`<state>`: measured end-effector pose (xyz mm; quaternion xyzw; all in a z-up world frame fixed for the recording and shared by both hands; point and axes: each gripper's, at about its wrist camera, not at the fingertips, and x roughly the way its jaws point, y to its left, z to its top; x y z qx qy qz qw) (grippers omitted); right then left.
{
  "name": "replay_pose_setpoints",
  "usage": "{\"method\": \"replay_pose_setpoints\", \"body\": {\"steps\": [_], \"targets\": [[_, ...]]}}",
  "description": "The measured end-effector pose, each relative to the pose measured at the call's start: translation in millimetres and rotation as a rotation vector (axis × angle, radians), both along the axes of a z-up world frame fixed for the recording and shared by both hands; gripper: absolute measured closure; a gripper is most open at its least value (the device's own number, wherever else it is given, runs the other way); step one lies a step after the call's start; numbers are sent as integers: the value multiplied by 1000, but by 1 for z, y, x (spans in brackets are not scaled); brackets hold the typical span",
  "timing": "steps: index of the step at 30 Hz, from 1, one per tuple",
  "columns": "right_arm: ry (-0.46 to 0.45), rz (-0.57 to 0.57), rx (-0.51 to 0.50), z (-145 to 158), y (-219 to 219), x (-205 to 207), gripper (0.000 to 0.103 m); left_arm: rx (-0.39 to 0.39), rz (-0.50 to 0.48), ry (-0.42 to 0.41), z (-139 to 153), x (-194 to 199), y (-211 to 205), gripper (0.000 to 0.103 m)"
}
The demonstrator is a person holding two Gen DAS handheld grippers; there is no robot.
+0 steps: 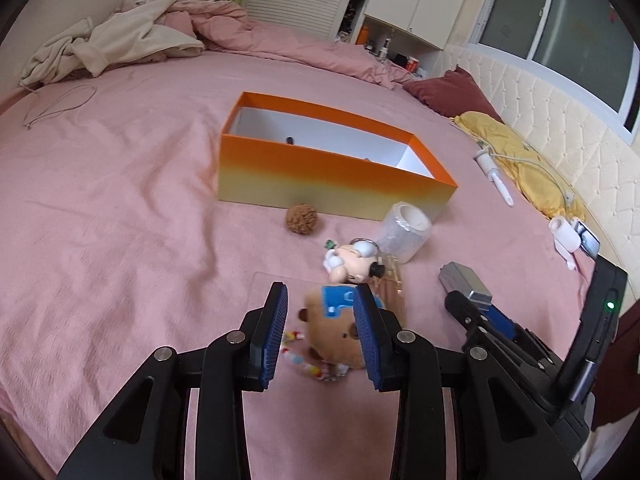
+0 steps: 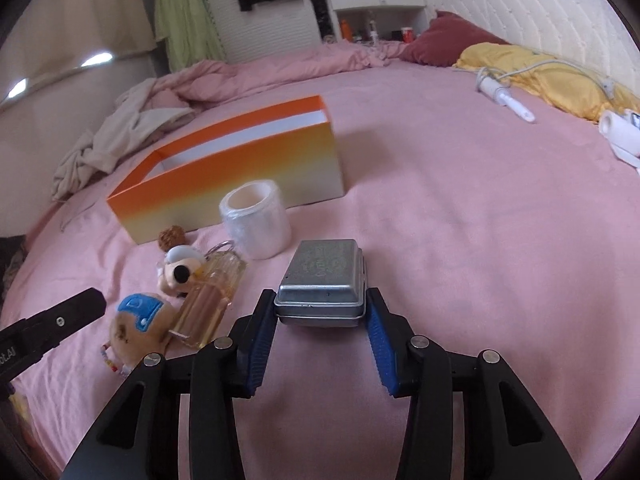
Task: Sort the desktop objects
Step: 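Grasp the capybara plush with the left tool while the right tool grasps the silver tin, then carry the capybara plush into the box with the left tool while the right tool carries the tin in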
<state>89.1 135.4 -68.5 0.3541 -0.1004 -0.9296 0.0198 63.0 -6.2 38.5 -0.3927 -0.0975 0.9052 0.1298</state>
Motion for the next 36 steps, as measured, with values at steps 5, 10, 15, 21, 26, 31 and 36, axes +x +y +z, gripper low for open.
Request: {"method": "replay_pose_setpoints", "body": {"steps": [5, 10, 15, 21, 26, 31, 36], "targets": [[-25, -34, -26, -6, 12, -5, 60, -73, -77, 1, -6, -1, 28, 67], [-19, -31, -51, -7, 16, -6, 59, -86, -25, -103, -26, -13, 19, 42], [-17, -31, -46, -8, 17, -6, 59, -190, -61, -69, -37, -6, 33, 38], [-19, -30, -53, -9, 17, -6, 59, -85, 12, -36, -38, 1, 13, 57], [-17, -28, -62, -9, 19, -5, 59, 35, 41, -40, -42, 0, -2, 58], [-19, -29, -59, -10, 19, -5, 59, 20, 39, -39, -41, -1, 1, 58], [-22, -27, -65, -7, 21, -4, 60, 31, 44, -39, -32, 2, -1, 60]]}}
